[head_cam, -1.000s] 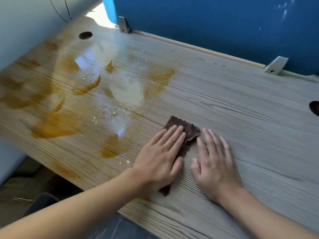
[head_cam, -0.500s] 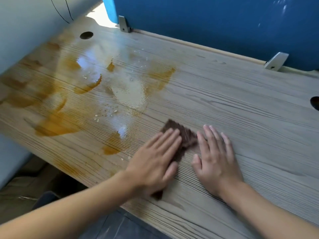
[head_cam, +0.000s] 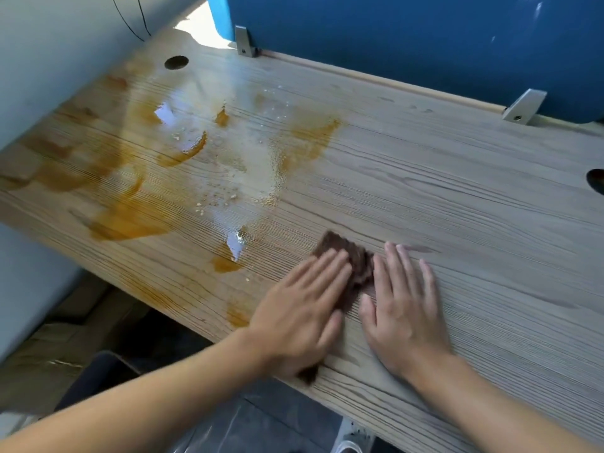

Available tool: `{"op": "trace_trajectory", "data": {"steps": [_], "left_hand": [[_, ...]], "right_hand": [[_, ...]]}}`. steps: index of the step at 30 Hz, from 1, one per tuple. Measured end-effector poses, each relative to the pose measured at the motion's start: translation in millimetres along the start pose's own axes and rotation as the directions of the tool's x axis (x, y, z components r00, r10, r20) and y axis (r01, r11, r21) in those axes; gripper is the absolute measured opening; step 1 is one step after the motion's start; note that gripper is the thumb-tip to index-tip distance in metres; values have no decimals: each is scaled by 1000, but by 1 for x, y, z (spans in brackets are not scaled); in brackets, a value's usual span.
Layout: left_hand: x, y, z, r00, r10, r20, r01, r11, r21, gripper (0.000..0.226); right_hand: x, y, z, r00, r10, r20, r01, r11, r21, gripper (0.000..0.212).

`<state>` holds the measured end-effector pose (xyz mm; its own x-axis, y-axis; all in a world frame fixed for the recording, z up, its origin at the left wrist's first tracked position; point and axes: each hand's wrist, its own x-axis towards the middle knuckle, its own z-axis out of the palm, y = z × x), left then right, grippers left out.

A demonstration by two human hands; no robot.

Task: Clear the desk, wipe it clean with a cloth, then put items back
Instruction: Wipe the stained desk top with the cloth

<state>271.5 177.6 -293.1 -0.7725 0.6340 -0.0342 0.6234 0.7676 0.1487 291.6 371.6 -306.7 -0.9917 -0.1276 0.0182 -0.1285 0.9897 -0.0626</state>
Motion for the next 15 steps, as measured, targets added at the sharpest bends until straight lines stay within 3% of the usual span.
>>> {"op": "trace_trajectory", "data": {"steps": [2, 3, 6, 8, 9, 11, 15], "left_hand": [[-9, -9, 0, 989, 138, 62, -137, 990, -13, 65], [-2, -20, -1, 989, 134, 58, -134, 991, -5, 65], [42, -53, -8, 990, -143, -10, 143, 989, 23, 67], [56, -59, -7, 937, -348, -23, 348, 937, 33, 68], [54, -52, -4, 926, -376, -31, 377, 926, 16, 67], [31, -25, -3, 958, -286, -24, 286, 958, -5, 68], [-25, 8, 2, 998, 66, 1, -66, 998, -19, 67]], "right_hand": [[1, -1, 0, 1000, 3, 9, -2, 1000, -16, 70], [1, -2, -1, 1000, 3, 10, -3, 1000, -16, 69], [0, -2, -1, 1000, 3, 12, -3, 1000, -16, 69], [-1, -3, -1, 1000, 7, 16, -7, 1000, -22, 69], [0, -3, -1, 1000, 11, 15, -11, 1000, -23, 69], [0, -3, 0, 1000, 17, 14, -17, 1000, -24, 70], [2, -4, 1, 1000, 13, 9, -12, 1000, -29, 72]]}}
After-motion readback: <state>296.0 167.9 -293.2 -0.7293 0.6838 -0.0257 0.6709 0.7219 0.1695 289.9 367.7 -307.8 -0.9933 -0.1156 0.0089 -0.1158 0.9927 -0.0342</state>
